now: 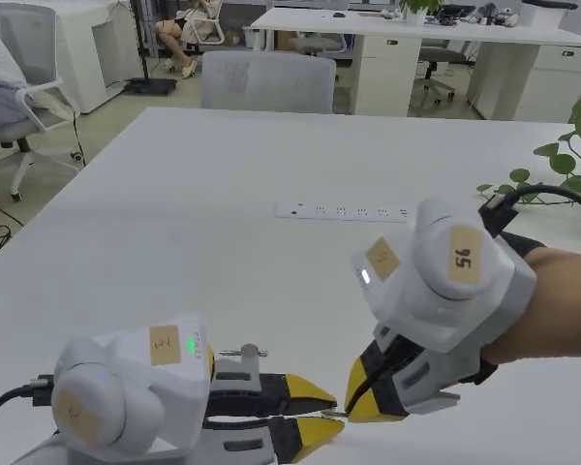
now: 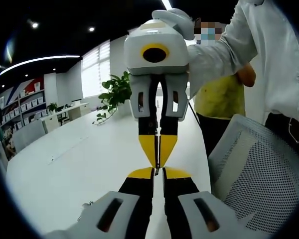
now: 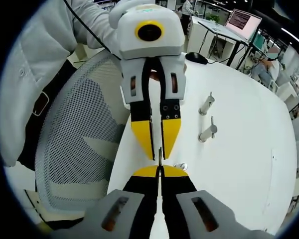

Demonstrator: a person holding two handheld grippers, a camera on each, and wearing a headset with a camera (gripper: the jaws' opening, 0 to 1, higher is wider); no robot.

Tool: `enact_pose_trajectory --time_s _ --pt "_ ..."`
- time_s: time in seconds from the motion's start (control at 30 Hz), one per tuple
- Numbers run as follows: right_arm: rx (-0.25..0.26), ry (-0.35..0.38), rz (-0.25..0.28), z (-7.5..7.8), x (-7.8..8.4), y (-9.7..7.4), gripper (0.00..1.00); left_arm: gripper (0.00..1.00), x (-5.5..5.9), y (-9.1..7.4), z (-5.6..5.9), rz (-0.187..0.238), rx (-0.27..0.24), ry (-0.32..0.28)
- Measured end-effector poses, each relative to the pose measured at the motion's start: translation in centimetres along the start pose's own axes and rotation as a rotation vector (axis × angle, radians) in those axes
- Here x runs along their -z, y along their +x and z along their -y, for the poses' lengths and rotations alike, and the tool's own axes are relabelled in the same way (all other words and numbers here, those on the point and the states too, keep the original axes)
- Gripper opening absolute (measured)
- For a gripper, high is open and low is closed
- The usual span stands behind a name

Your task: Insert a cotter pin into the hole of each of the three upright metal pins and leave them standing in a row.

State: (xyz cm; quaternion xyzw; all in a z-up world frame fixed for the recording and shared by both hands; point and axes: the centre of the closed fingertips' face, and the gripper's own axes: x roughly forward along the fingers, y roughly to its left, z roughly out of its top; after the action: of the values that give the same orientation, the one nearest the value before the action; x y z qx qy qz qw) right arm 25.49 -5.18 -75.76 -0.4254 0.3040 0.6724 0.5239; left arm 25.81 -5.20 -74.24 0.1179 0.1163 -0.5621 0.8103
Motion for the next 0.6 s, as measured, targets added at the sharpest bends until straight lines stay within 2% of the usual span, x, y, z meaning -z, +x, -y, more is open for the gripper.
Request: enact_pose_trajectory --time_s 0.33,0.6 --pt "-0.003 -0.011 -0.006 -0.07 -0.04 -0.02 0.01 0.01 0.2 0.04 -0.07 -0.011 -0.001 0.011" --pt "-0.016 -0.015 -0.005 -0.27 -0.07 0.0 0.02 0.0 0.21 -0.01 0.06 -0.009 0.015 -0.031"
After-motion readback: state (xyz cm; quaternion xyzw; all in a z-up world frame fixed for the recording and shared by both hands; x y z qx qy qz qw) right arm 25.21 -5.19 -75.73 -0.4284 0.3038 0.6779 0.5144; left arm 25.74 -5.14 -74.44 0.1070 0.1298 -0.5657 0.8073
